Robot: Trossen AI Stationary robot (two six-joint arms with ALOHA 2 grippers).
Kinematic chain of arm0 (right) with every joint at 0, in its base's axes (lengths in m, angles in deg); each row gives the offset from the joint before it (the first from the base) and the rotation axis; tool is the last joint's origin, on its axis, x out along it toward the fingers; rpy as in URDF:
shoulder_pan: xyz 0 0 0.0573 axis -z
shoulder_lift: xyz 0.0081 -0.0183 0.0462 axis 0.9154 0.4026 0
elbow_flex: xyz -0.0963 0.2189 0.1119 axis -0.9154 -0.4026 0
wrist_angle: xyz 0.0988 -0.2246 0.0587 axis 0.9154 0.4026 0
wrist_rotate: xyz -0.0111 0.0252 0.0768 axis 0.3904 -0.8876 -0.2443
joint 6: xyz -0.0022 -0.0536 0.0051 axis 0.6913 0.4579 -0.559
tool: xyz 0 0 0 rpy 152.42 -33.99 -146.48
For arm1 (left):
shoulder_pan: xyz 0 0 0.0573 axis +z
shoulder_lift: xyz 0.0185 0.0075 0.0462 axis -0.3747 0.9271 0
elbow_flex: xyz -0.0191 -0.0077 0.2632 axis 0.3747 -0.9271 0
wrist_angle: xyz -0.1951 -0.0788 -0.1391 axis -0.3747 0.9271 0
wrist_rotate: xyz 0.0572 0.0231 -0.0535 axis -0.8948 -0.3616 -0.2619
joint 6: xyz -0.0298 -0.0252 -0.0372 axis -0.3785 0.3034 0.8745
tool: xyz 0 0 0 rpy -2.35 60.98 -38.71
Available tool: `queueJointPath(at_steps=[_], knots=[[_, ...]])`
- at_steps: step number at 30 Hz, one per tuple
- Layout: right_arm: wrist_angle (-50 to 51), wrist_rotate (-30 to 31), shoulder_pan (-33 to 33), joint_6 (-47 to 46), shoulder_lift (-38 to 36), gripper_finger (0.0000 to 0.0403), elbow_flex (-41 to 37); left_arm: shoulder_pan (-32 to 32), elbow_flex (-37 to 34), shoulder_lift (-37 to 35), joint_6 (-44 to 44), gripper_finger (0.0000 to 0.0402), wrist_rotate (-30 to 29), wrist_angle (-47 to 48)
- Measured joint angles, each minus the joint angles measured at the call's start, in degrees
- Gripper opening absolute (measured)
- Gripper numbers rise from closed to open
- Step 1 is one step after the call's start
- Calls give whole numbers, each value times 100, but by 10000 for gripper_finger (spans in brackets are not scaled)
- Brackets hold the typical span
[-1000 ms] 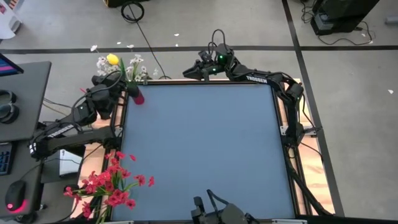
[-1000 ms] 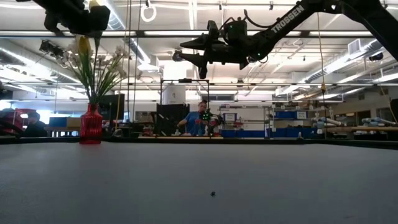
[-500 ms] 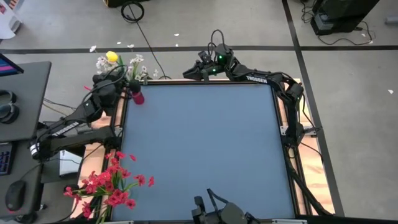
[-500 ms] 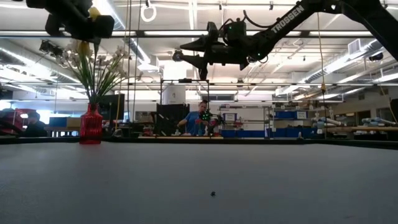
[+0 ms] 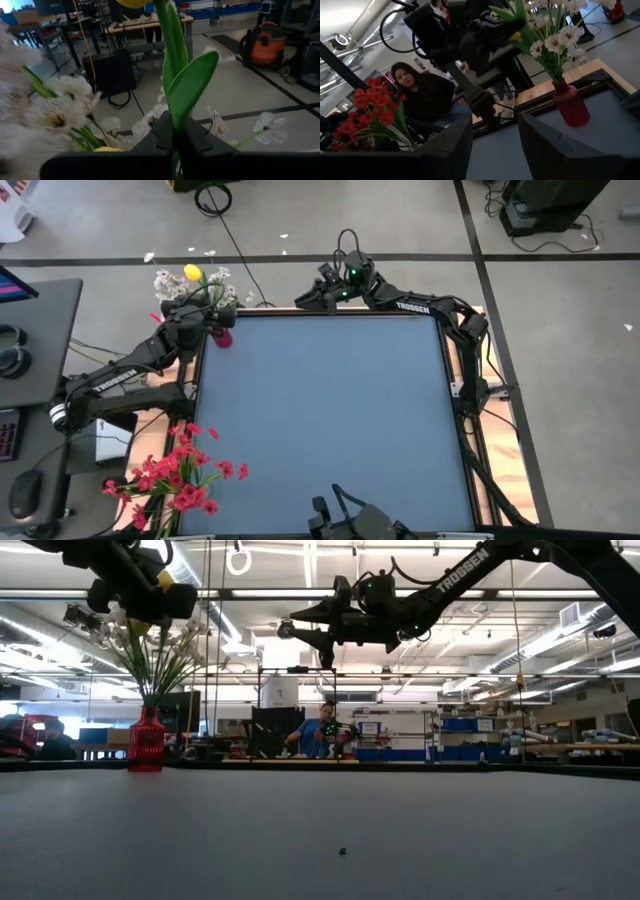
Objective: Sort flowers into vase by color
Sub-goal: Put the yellow flower into the pink vase
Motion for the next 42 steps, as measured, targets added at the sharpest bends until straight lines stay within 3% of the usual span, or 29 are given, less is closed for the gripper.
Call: queueJointPath(at_steps=[13,22,34,42], knots=[[326,-55,0,240,0,169,0,-4,-11,114,869,18,19,705],[422,-137,0,206,0,169,0,-20,-9,112,1034,24,499,885],[589,-412,0,3,0,170,0,-304,1,-71,1135,166,771,966],[586,-539,-55,-151,0,172,0,-405,741,-194,732,208,1406,1920]])
